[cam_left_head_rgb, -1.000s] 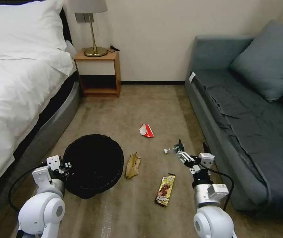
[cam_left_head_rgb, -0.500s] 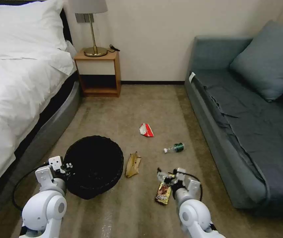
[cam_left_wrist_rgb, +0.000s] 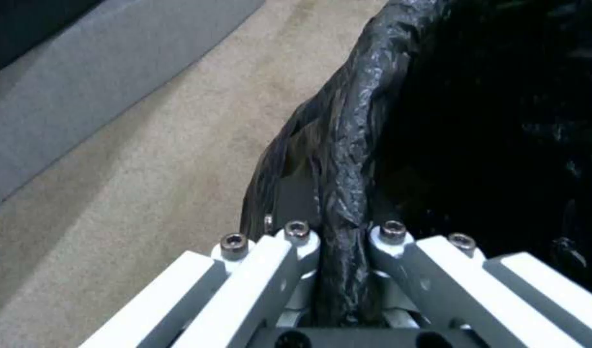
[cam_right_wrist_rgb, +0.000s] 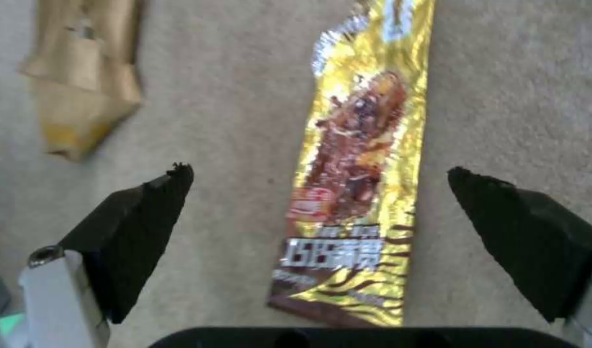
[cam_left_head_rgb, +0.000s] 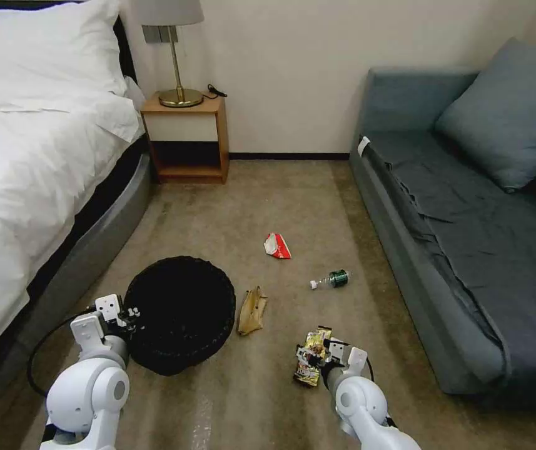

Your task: Pick up the trash bin, then pick up the garbage on the floor and place it into the trash bin.

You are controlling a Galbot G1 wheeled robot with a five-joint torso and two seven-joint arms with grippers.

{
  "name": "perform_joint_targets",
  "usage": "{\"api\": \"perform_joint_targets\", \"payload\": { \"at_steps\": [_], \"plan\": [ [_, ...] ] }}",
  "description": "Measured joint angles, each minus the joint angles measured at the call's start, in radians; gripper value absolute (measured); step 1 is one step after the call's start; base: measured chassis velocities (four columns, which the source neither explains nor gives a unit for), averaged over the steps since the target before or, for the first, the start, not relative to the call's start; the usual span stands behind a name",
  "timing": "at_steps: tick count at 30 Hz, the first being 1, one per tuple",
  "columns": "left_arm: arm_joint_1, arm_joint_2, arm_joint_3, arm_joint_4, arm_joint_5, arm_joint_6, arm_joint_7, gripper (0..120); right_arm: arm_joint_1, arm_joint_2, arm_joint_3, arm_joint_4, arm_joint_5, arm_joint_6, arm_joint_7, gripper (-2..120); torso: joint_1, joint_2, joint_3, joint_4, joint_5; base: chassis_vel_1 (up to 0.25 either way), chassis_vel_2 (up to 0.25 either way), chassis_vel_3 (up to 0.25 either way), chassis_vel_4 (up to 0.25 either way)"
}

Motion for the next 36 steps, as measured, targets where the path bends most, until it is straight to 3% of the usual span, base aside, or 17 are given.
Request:
{"api": "perform_joint_targets", "payload": {
  "at_steps": [16,36],
  "plan": [
    [0.004,0.000,-0.003,0.009,0.002,-0.008,0.001,4,0.102,0.034,0.007,-0.192,-0.047,0.034,-0.064,100,0.000,0.000,0.000,0.0000,0.0000,0.000,0.000,0.000,0.000],
    [-0.003,-0.005,-0.003,0.029,0.010,-0.014,0.001,4,0.128,0.066,0.006,-0.250,-0.074,0.054,-0.082,100,0.000,0.000,0.000,0.0000,0.0000,0.000,0.000,0.000,0.000]
  ]
}}
